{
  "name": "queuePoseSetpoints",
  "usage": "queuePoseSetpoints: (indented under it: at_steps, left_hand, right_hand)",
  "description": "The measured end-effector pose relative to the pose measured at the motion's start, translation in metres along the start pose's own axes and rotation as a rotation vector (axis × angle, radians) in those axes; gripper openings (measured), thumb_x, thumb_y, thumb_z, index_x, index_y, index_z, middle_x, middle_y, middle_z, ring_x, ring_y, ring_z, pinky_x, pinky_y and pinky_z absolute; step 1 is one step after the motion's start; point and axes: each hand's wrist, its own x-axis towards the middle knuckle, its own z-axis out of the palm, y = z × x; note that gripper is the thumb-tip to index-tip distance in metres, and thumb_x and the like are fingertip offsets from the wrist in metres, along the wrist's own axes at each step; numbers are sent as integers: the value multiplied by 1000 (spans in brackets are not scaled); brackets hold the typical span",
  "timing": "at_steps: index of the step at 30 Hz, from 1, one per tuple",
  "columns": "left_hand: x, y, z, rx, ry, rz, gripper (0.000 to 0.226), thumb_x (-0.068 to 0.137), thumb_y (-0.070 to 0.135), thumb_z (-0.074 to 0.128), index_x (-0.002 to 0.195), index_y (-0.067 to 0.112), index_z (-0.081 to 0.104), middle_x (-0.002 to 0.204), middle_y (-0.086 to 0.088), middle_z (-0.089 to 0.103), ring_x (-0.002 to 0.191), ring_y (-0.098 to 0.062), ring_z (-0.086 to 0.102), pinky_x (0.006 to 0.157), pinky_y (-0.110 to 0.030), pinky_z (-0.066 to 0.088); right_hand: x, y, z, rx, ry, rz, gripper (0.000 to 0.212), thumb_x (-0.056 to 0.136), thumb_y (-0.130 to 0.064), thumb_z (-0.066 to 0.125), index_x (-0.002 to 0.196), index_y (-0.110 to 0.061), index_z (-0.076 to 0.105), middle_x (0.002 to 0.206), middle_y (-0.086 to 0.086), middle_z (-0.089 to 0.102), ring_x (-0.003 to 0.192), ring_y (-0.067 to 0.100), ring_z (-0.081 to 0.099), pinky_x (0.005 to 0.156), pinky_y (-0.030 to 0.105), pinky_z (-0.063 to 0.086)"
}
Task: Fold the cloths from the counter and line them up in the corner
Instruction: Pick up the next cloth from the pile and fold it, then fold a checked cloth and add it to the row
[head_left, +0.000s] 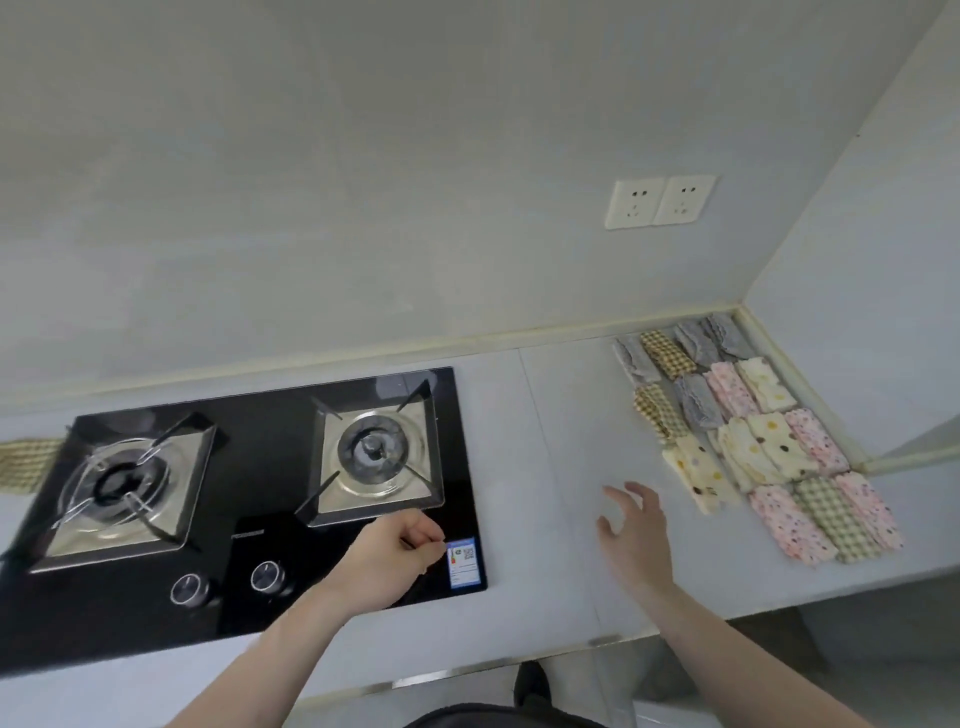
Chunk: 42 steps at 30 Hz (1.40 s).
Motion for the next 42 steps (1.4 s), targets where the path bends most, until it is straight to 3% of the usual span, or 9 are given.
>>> queuePoseSetpoints:
  at_steps: [2,4,11,15,22,28,33,39,42]
  left_hand:
    - [-26,-27,-18,-26,58,-19,5,93,27,74,97,29,72,89,3,75,78,-13,71,77,-30,60]
    - [-50,-55,-36,-47,126,-34,7,93,28,73,99,31,70,94,7,73,80,-12,69,72,-22,56]
    - [-134,-152,-98,-74,397,-84,19,93,27,74,107,36,64,116,19,61,92,-4,65,78,-13,48]
    - [-176,-200,-125,-124,496,-130,23,93,30,73,112,38,63,119,20,54,100,-1,63,77,-13,49]
    - [-201,-258,-178,-189,652,-182,23,92,31,73,110,41,63,123,21,51,105,-2,62,82,-19,53]
    - [-210,-302,-240,-150,694,-273,23,92,30,73,111,39,63,125,19,50,106,-3,61,91,-23,52]
    - [-199,-338,-303,-95,723,-331,23,92,29,73,113,35,64,132,13,45,102,-2,62,85,-15,50]
    - [-145,-382,-370,36,542,-377,47,91,35,70,136,31,54,156,9,18,115,-15,55,92,-29,55]
    - [-104,-406,-412,184,426,-376,60,90,38,69,146,28,50,165,5,9,140,-26,42,109,-39,47]
  right_hand:
    - [-30,-40,28,58,-84,-119,42,96,-21,66,135,-34,59,144,-15,37,95,3,58,77,16,51]
    - [-57,-87,56,105,-176,-246,42,95,-20,67,131,-38,58,140,-19,39,89,1,58,71,8,46]
    - [-141,-245,144,315,-451,-499,43,93,-23,69,133,-36,59,134,-29,44,107,2,60,87,27,58]
    - [-181,-303,176,347,-585,-523,44,94,-24,68,135,-36,59,141,-23,44,112,-4,58,94,28,56]
    - [-194,-379,220,276,-733,-617,45,94,-25,68,137,-37,58,142,-26,43,117,-4,57,89,22,56]
    - [-182,-447,268,275,-827,-609,46,93,-29,68,136,-42,57,138,-24,49,116,-1,59,95,24,53]
    - [-174,-499,303,266,-887,-634,46,94,-28,69,136,-39,57,140,-23,48,116,-1,59,88,14,49]
    - [-171,-540,322,243,-834,-601,46,94,-30,68,138,-38,56,140,-22,48,113,-1,60,82,13,49]
    - [-175,-551,329,213,-769,-565,46,94,-34,69,136,-42,55,140,-24,47,113,-3,61,84,15,50]
